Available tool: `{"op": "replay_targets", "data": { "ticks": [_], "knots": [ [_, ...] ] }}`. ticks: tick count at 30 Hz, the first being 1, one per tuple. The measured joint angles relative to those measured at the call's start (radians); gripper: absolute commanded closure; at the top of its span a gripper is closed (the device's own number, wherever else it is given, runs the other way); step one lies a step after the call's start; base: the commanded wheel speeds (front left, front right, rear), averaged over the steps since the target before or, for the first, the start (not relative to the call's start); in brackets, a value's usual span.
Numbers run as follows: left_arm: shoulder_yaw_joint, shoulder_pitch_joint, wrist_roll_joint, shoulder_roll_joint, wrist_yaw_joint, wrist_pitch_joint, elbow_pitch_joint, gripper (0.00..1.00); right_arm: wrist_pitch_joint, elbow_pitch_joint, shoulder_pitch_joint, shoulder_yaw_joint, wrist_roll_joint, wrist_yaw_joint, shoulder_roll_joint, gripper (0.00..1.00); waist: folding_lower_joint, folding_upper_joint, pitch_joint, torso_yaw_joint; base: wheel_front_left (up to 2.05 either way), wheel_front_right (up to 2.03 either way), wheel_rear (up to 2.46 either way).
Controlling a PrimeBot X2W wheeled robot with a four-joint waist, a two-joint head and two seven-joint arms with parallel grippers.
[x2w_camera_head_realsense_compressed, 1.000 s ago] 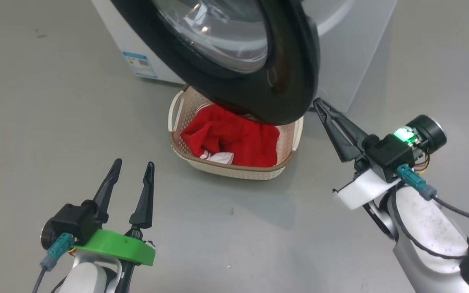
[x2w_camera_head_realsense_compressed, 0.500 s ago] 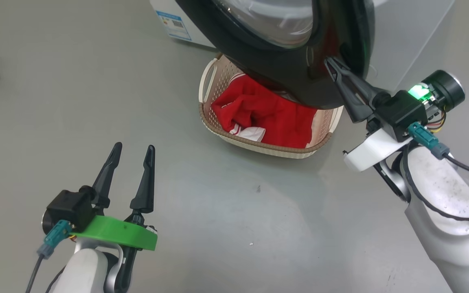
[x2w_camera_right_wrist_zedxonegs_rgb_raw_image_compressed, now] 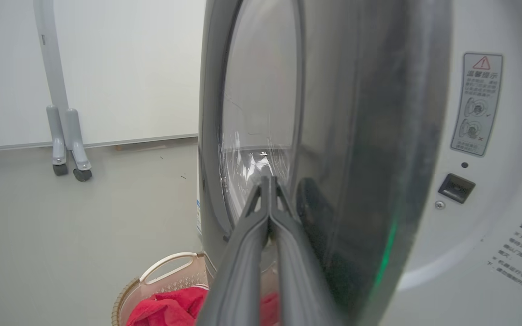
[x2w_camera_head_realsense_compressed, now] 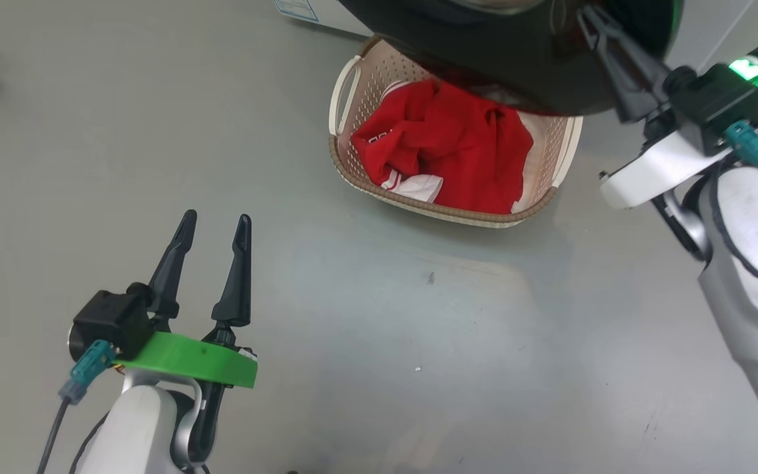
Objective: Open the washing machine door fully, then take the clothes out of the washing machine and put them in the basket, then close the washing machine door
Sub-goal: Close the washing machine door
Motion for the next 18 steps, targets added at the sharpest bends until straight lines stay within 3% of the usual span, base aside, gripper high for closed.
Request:
{"op": "replay_targets", "data": {
  "ticks": [18],
  "knots": [
    [-0.054,-0.067,-0.032,-0.016,0.0,0.0,-0.011,0.0,0.032,0.046,-0.242,-0.043,0.026,0.0,-0.113,1.0,0.0,0.0,0.111,0.019,0.0,0.0,0.0]
  ]
}}
